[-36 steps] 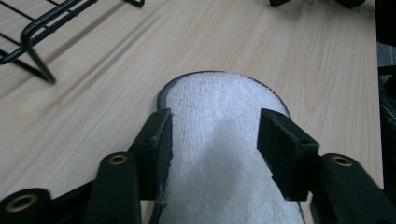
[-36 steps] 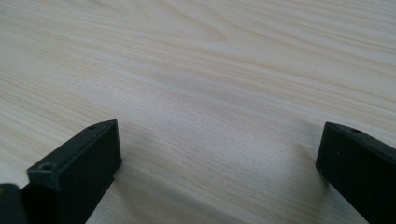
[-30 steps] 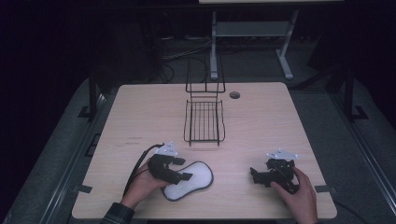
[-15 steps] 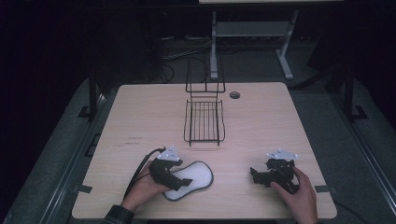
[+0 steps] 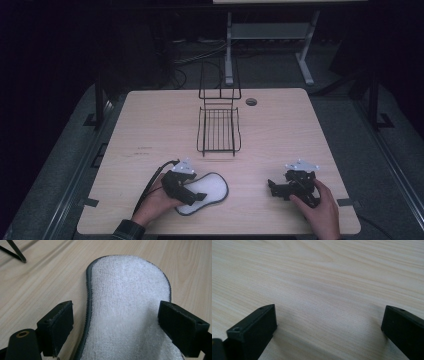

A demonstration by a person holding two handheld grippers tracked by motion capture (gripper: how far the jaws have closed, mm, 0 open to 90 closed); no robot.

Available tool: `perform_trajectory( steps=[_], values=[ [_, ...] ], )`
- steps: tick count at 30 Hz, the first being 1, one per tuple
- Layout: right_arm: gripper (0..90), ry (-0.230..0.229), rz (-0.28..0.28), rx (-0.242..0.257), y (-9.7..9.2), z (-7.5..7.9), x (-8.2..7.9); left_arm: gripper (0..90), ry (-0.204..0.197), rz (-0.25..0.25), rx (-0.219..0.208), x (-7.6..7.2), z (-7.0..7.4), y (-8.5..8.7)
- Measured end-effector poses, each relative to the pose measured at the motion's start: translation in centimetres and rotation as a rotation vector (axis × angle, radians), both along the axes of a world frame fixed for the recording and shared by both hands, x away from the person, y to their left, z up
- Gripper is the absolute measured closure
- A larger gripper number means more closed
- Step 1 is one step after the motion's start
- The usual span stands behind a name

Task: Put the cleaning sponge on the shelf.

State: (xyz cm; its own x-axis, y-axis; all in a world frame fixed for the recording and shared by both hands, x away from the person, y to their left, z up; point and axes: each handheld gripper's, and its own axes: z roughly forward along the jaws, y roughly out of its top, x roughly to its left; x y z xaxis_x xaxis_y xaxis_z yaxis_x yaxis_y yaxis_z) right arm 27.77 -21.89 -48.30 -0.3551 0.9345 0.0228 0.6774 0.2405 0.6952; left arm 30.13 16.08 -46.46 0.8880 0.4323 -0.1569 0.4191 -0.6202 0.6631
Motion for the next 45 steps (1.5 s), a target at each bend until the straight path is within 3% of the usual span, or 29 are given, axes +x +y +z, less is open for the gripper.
perform_trajectory(
  steps=[8, 10, 13, 22, 27, 45],
  values=[
    [0.0, 0.000, 0.000, 0.000, 0.0, 0.0, 0.0, 12.7, -0.028, -0.023, 0.035, -0.1, -0.1, -0.3],
    [0.0, 0.000, 0.000, 0.000, 0.0, 0.0, 0.0, 15.1, -0.024, -0.033, 0.035, -0.2, 0.0, -0.4],
    [0.0, 0.000, 0.000, 0.000, 0.0, 0.0, 0.0, 26.3, -0.017, -0.055, 0.034, -0.3, 0.2, -0.6],
    [0.0, 0.000, 0.000, 0.000, 0.0, 0.0, 0.0, 31.0, -0.011, -0.062, 0.033, -0.2, 0.4, -0.4],
    [0.0, 0.000, 0.000, 0.000, 0.0, 0.0, 0.0, 33.9, -0.040, -0.072, 0.047, -0.4, 0.8, -0.4],
    [0.0, 0.000, -0.001, 0.001, 0.0, 0.0, 0.0, 60.6, -0.028, -0.055, -0.040, -0.1, 2.4, 0.9]
  ],
)
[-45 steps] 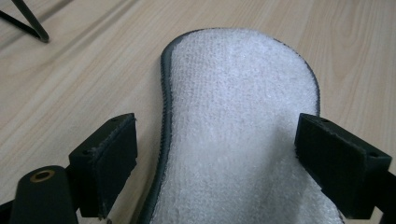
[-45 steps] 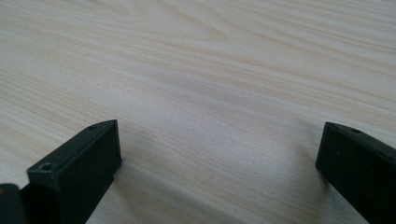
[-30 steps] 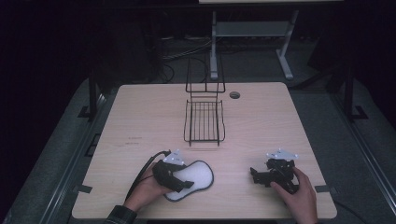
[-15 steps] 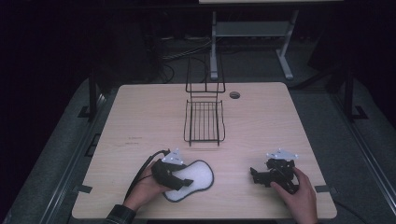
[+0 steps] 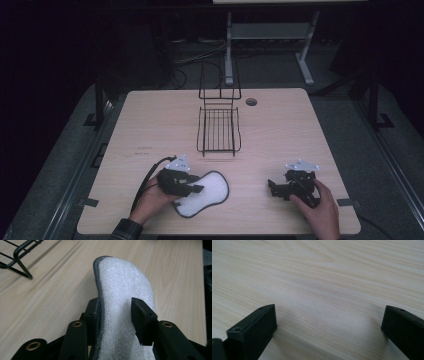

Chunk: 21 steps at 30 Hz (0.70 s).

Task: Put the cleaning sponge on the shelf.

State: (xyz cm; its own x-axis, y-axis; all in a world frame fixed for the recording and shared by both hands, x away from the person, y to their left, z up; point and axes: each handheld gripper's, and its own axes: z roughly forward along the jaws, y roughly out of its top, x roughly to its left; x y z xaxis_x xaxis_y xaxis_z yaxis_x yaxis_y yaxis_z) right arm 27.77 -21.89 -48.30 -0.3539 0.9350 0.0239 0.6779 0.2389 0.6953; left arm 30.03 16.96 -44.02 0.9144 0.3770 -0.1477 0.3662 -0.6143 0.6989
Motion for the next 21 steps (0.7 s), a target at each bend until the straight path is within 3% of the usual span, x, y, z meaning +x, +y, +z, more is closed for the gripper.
perform_trajectory(
  steps=[8, 16, 21],
  values=[
    [0.0, 0.000, 0.000, 0.000, 0.0, 0.0, 0.0, 69.4, 0.012, -0.012, -0.044, 0.0, 0.9, 0.5],
    [0.0, 0.000, 0.000, 0.000, 0.0, 0.0, 0.0, 78.2, 0.053, -0.013, -0.121, 0.0, 1.7, 1.0],
    [0.0, 0.000, 0.000, 0.000, 0.0, 0.0, 0.0, 80.8, 0.069, -0.026, -0.141, -0.1, 2.0, 0.9]
  ],
)
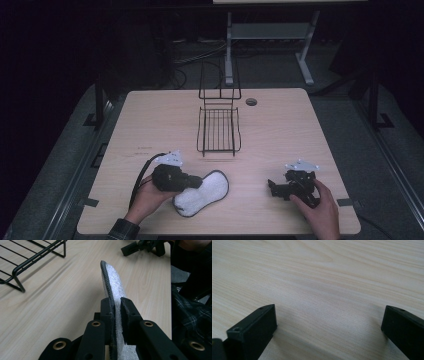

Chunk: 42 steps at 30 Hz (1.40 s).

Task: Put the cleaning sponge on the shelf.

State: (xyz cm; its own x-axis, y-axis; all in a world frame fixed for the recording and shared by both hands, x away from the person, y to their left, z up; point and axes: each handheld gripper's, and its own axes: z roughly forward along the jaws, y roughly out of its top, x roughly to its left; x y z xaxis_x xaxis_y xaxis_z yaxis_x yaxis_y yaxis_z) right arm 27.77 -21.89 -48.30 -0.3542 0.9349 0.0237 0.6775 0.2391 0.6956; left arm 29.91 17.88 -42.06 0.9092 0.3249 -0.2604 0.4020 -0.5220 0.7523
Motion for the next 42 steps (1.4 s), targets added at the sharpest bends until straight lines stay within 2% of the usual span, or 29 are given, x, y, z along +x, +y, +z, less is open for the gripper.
perform_trajectory(
  steps=[9, 21, 42],
  values=[
    [0.0, 0.000, 0.000, 0.000, 0.0, 0.0, 0.0, 81.6, -0.016, -0.013, -0.001, -0.2, 0.5, -0.1],
    [0.0, 0.000, 0.000, -0.001, 0.0, 0.0, 0.0, 82.1, -0.022, 0.015, -0.004, -0.2, 1.0, 0.9],
    [0.0, 0.001, 0.002, -0.002, 0.0, 0.0, 0.0, 82.7, -0.045, 0.169, -0.040, 0.8, 2.2, 6.0]
  ],
)
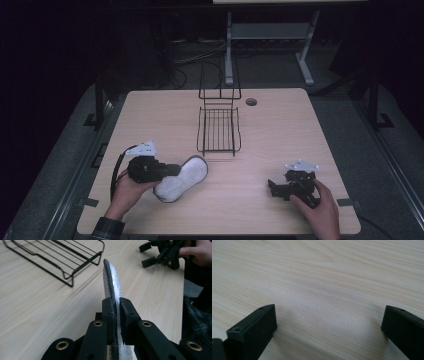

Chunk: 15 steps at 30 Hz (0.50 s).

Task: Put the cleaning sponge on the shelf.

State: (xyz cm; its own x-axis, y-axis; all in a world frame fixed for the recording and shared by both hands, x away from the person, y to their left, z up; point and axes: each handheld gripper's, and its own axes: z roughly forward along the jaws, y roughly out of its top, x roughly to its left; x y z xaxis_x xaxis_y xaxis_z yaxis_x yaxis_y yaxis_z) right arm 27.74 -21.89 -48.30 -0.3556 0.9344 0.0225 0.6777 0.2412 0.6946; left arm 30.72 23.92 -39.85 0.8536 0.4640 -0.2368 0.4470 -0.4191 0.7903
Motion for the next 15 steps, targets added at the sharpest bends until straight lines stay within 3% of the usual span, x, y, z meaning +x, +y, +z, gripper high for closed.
perform_trajectory(
  steps=[15],
  values=[
    [0.0, 0.000, 0.000, 0.000, 0.0, 0.0, 0.0, 83.1, -0.013, 0.075, -0.013, 0.9, 0.6, 2.2]
  ],
)
